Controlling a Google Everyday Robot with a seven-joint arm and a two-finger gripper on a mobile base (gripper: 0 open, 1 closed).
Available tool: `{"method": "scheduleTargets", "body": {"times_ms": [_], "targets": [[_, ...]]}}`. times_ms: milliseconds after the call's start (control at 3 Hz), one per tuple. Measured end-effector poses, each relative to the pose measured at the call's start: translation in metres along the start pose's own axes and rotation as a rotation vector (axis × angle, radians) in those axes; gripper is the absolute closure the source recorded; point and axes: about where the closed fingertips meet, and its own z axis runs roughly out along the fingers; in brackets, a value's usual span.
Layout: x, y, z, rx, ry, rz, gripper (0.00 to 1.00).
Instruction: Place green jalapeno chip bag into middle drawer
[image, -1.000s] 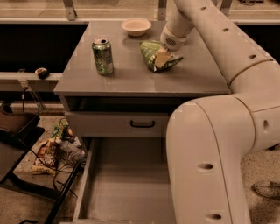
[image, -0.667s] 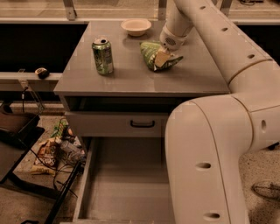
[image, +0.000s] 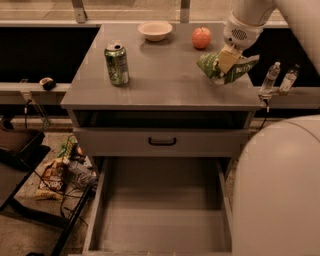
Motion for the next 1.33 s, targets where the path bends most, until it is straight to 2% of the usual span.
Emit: {"method": "scheduleTargets", "body": {"times_ms": [333, 667, 1000, 1333], "targets": [[0.061, 0.040, -0.041, -0.036, 0.070, 0.038, 1.00], [0.123, 0.096, -0.068, -0.114, 0.102, 0.071, 1.00], [0.170, 0.148, -0.080, -0.170, 0.051, 0.088, 1.00], [0.200, 0.185, -0.071, -0.187, -0.074, 0.080, 1.00]]}}
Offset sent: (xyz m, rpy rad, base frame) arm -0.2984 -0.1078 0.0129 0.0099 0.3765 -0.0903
